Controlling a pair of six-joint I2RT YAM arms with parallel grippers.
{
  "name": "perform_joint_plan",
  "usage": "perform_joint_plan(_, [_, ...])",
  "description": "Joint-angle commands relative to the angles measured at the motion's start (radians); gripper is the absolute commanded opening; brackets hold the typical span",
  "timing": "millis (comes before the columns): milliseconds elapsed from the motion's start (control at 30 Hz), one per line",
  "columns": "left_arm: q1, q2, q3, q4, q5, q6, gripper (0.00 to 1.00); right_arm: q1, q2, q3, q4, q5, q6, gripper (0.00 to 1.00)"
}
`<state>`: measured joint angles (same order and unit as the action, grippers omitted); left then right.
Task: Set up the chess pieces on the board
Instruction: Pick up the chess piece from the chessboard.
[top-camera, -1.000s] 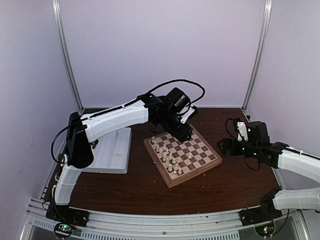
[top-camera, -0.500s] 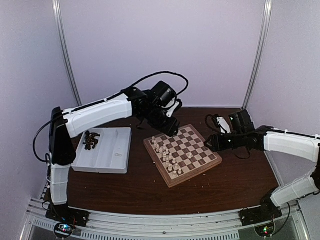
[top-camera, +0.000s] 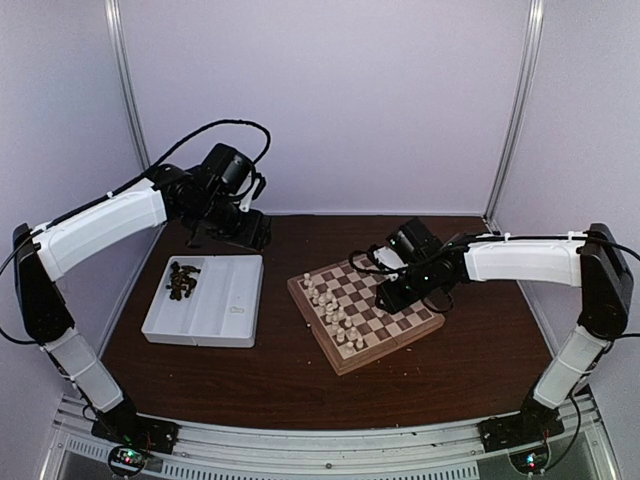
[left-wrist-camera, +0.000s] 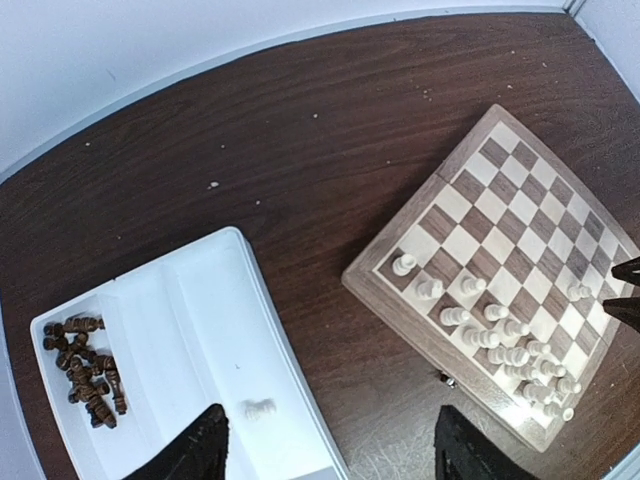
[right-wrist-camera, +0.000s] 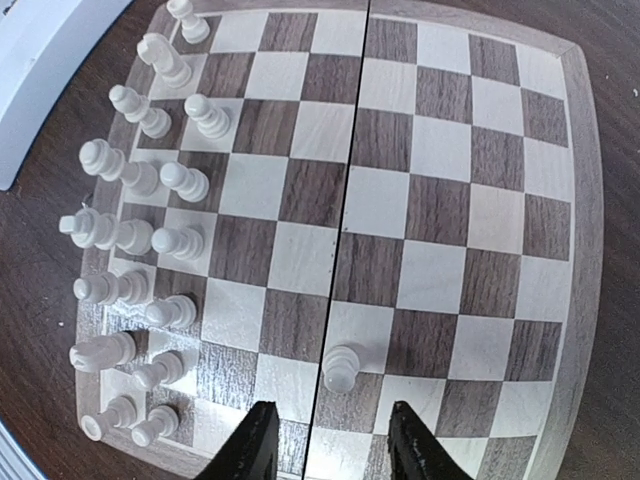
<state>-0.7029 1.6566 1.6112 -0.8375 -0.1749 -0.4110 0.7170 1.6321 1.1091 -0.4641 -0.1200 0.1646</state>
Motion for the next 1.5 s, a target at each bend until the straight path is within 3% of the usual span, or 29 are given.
perform_joint_plan(0, [0.031,-0.060,-0.068,0.046,-0.042,-0.028,0.71,0.022,0.057,0.059,-0.082,0.087,-0.003,0.38])
perform_joint_plan(1000, [0.045,-0.040,-0.082,0.020,-0.097,-0.035,0.73,0.037,0.197,0.164,-0.128,0.095,-0.005,0.19])
perform_joint_plan(1233, [0.045,-0.033,-0.075,0.021,-0.071,-0.035,0.73,0.037,0.190,0.182,-0.133,0.069,-0.018,0.11])
perform_joint_plan(1467, [0.078,-0.009,-0.085,0.038,0.007,-0.058,0.72,0.038,0.217,0.272,-0.136,0.043,-0.057,0.09])
